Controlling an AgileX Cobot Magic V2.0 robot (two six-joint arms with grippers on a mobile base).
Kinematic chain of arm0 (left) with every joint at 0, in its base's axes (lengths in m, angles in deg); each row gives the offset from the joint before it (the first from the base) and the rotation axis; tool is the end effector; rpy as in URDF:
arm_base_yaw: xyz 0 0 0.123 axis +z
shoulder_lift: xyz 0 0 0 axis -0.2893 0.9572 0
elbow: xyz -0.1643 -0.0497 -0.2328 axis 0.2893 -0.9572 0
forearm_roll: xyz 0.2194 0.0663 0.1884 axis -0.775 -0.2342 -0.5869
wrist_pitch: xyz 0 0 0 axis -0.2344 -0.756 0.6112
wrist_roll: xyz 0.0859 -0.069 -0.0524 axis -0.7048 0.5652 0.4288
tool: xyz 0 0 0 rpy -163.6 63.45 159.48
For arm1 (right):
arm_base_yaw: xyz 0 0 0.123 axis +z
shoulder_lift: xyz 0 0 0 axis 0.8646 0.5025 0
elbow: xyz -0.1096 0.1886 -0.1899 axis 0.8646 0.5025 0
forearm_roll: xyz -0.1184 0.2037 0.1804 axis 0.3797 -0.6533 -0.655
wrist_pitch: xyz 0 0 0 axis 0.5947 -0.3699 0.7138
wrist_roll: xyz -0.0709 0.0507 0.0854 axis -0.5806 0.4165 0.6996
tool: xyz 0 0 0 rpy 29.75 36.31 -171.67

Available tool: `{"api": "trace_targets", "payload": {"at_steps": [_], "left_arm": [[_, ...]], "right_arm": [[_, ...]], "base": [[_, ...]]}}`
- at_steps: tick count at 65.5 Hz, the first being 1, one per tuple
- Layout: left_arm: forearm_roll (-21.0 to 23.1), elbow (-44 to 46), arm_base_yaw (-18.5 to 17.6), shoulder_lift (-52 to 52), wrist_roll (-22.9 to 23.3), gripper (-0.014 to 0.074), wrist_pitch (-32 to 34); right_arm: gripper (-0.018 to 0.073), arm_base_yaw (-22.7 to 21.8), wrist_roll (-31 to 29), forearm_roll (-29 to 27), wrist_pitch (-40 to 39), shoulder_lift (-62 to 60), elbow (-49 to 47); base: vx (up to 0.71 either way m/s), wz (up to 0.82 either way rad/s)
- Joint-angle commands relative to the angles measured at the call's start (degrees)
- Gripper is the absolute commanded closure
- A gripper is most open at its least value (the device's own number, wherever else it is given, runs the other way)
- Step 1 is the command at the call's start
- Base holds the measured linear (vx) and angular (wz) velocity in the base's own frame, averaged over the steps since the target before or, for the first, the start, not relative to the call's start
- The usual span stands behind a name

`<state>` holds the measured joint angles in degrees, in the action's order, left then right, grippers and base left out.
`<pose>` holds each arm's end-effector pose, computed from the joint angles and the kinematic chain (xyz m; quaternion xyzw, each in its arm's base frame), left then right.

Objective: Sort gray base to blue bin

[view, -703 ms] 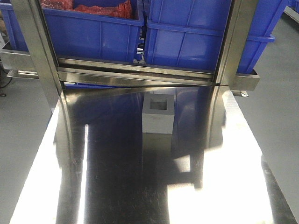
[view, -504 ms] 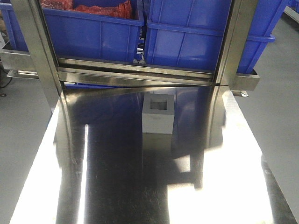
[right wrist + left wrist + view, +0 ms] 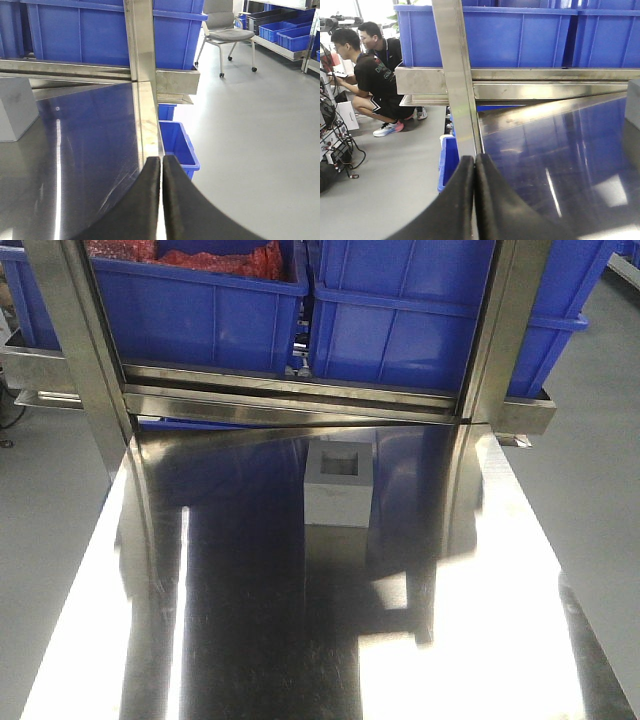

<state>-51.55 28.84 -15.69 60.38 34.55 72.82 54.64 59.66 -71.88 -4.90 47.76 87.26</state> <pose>0.1284 0.0032 0.1904 0.0067 0.7280 0.0239 0.6851 0.1269 -0.0110 0.1764 0.0469 0.7594 -0.0162 0.6487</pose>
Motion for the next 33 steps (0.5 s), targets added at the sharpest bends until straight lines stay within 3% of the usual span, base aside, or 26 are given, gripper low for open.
{"api": "trace_targets", "payload": {"at_steps": [1, 33], "left_arm": [[0.10, 1.15, -0.32, -0.54, 0.54, 0.0603, 4.40], [0.08, 1.15, -0.33, -0.54, 0.49, 0.0603, 5.76]], "right_arm": [[0.0564, 0.03, -0.35, 0.33, -4.70, -0.10, -0.19], [0.0564, 0.03, -0.35, 0.33, -4.70, -0.10, -0.19]], "base": [[0.00, 0.00], [0.00, 0.00]]}}
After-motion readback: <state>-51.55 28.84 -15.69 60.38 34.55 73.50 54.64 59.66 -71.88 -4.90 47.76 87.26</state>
